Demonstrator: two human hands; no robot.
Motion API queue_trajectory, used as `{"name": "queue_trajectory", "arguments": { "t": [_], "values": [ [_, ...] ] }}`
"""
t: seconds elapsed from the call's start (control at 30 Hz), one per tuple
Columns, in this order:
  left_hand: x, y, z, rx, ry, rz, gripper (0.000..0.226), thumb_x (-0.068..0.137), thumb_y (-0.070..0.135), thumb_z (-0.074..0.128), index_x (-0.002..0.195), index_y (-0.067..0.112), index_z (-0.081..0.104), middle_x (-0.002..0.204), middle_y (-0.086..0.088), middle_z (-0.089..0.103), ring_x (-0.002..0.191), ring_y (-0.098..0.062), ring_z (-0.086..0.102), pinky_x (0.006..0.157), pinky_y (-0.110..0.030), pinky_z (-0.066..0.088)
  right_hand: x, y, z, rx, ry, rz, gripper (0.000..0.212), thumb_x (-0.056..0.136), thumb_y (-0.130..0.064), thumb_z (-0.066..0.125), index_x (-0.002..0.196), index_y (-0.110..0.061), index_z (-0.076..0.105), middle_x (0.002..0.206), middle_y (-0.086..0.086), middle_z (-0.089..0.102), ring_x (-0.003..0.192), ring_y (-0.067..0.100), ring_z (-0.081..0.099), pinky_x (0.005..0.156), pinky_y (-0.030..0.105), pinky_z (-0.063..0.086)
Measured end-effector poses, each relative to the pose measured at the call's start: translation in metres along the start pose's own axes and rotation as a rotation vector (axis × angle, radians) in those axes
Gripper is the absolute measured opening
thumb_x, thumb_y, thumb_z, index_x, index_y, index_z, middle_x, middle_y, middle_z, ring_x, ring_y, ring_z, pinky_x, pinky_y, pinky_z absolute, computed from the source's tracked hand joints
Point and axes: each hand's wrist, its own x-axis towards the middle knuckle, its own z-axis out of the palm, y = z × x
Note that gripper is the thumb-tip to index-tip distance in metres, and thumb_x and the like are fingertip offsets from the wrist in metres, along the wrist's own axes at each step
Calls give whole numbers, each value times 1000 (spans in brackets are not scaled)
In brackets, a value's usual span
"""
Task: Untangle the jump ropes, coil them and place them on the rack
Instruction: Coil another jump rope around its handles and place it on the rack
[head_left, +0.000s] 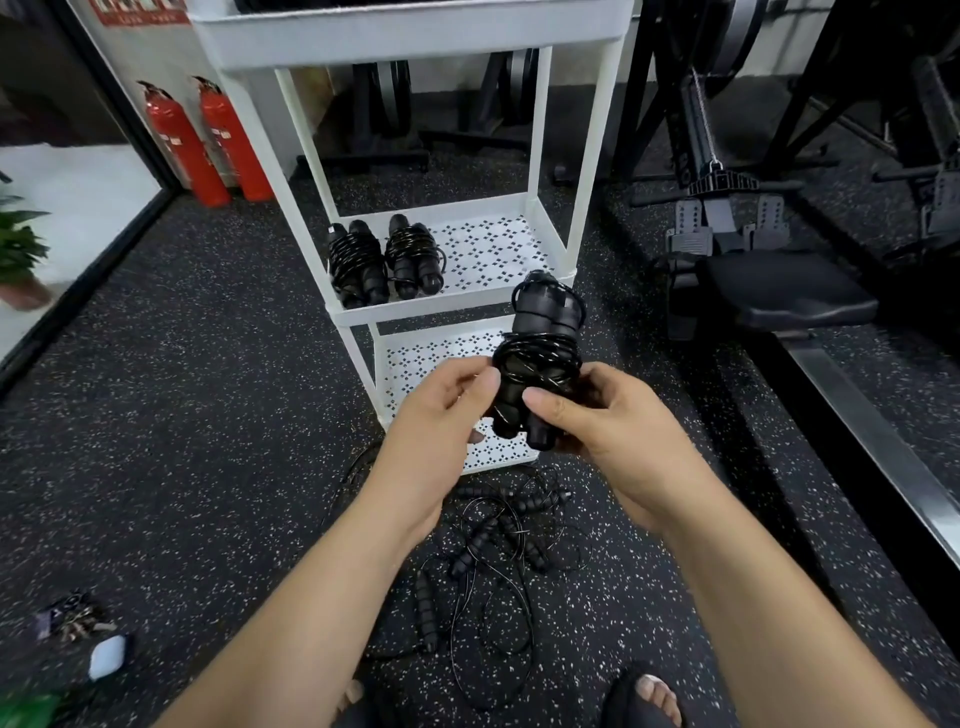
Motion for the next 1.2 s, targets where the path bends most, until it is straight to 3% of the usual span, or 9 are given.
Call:
{"name": "queue_trajectory", "arguments": {
  "t": [0.13, 0.27, 0.43, 0.57, 0.7, 0.77, 0.87, 1.03, 1.2],
  "values": [
    [5, 11, 0, 112, -15, 36, 26, 113, 36, 50, 125, 43, 73, 120, 25, 75, 110, 1, 68, 92, -33, 54, 9, -8, 4, -30, 94, -23, 34, 88, -29, 91, 115, -17, 74, 104, 3, 82, 97, 26, 80, 87, 47, 65],
    [22, 30, -13, 139, 33, 51, 24, 112, 42, 49, 109, 49, 72, 105, 36, 73, 91, 13, 65, 80, -16, 53, 35, -30, 12, -53, 45, -23, 30, 89, -23, 89, 112, -12, 74, 99, 7, 82, 85, 22, 80, 70, 33, 62],
    [61, 45, -36, 83, 118, 38, 22, 110, 43, 52, 118, 40, 73, 111, 19, 77, 99, -2, 74, 86, -33, 55, 103, -65, 31, -85, -29, 27, 27, 91, -17, 87, 108, 0, 75, 105, 20, 80, 89, 28, 77, 70, 30, 62],
    [101, 46, -55, 534, 200, 211, 24, 110, 32, 54, 127, 34, 71, 121, 14, 69, 105, -1, 63, 81, -14, 47, 165, -76, 41, -148, -22, 44, 32, 93, -19, 86, 108, 7, 74, 114, 27, 77, 97, 38, 79, 69, 32, 63],
    [144, 37, -76, 976, 201, 317, 33, 105, 29, 56, 137, 30, 65, 143, 4, 57, 132, -22, 52, 114, -45, 43, 205, -77, 47, -292, 32, 23, 23, 96, -20, 83, 98, 1, 74, 110, 24, 78, 84, 30, 76, 77, 39, 68],
    [159, 35, -84, 1085, 202, 285, 41, 105, 30, 55, 146, 29, 58, 155, 2, 49, 145, -27, 41, 121, -51, 34, 218, -75, 49, -357, 37, 22, 31, 96, -25, 84, 105, 2, 71, 110, 23, 77, 85, 31, 77, 82, 45, 68],
    [173, 31, -89, 1139, 186, 262, 49, 106, 34, 51, 155, 26, 51, 161, -4, 47, 152, -30, 36, 124, -52, 32, 231, -69, 53, -482, 21, 0, 56, 90, -45, 86, 118, -3, 63, 109, 16, 75, 91, 29, 78, 89, 47, 66],
    [178, 25, -89, 1127, 171, 269, 49, 107, 31, 50, 155, 23, 51, 152, -8, 55, 148, -32, 40, 120, -55, 39, 226, -63, 52, -1041, 9, -163, 47, 101, -53, 70, 110, -8, 62, 88, 4, 66, 91, 26, 65, 72, 36, 44],
    [176, 21, -90, 1130, 160, 303, 51, 105, 35, 54, 154, 23, 53, 155, -5, 51, 146, -30, 41, 119, -53, 39, 224, -60, 42, -1149, -61, -137, 52, 99, -63, 67, 105, -11, 68, 87, 4, 69, 90, 26, 67, 71, 35, 50]
  ]
}}
